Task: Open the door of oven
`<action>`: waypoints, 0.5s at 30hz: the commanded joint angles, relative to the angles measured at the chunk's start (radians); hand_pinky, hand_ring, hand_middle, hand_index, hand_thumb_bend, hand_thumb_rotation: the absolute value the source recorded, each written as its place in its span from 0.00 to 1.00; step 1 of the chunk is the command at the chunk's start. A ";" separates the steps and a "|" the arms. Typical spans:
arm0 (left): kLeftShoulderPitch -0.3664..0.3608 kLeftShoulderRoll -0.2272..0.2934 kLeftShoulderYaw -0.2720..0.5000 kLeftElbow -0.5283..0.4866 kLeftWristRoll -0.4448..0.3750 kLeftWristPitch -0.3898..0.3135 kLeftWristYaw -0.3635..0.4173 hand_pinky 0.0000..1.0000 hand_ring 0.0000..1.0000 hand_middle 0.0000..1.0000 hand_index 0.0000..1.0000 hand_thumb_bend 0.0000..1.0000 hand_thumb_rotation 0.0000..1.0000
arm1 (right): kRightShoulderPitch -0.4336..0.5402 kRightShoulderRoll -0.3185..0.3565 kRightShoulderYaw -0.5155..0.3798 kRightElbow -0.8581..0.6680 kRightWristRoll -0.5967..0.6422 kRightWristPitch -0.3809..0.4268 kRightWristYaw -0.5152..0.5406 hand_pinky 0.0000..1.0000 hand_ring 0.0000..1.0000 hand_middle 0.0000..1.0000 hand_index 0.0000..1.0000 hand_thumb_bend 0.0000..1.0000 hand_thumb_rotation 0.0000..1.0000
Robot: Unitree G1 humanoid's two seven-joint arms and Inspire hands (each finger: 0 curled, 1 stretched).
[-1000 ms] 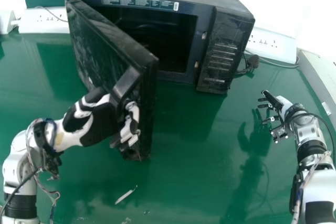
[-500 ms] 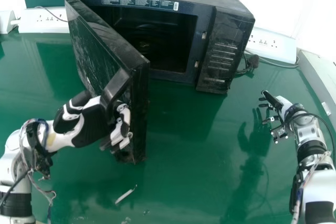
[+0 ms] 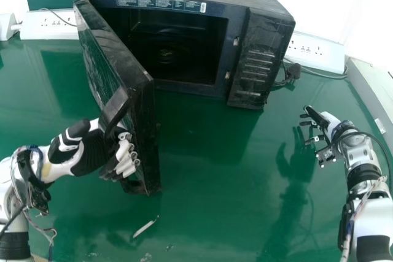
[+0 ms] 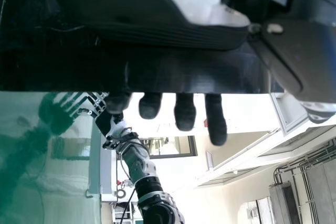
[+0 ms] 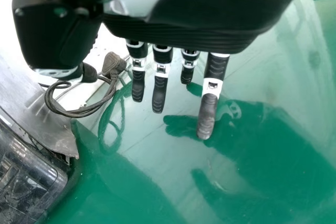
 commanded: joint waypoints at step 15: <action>-0.047 -0.077 0.334 -0.137 -0.194 -0.359 0.113 0.07 0.11 0.17 0.32 0.70 0.53 | 0.052 0.020 0.006 0.040 0.000 0.033 0.028 0.78 0.78 0.81 0.86 0.52 0.55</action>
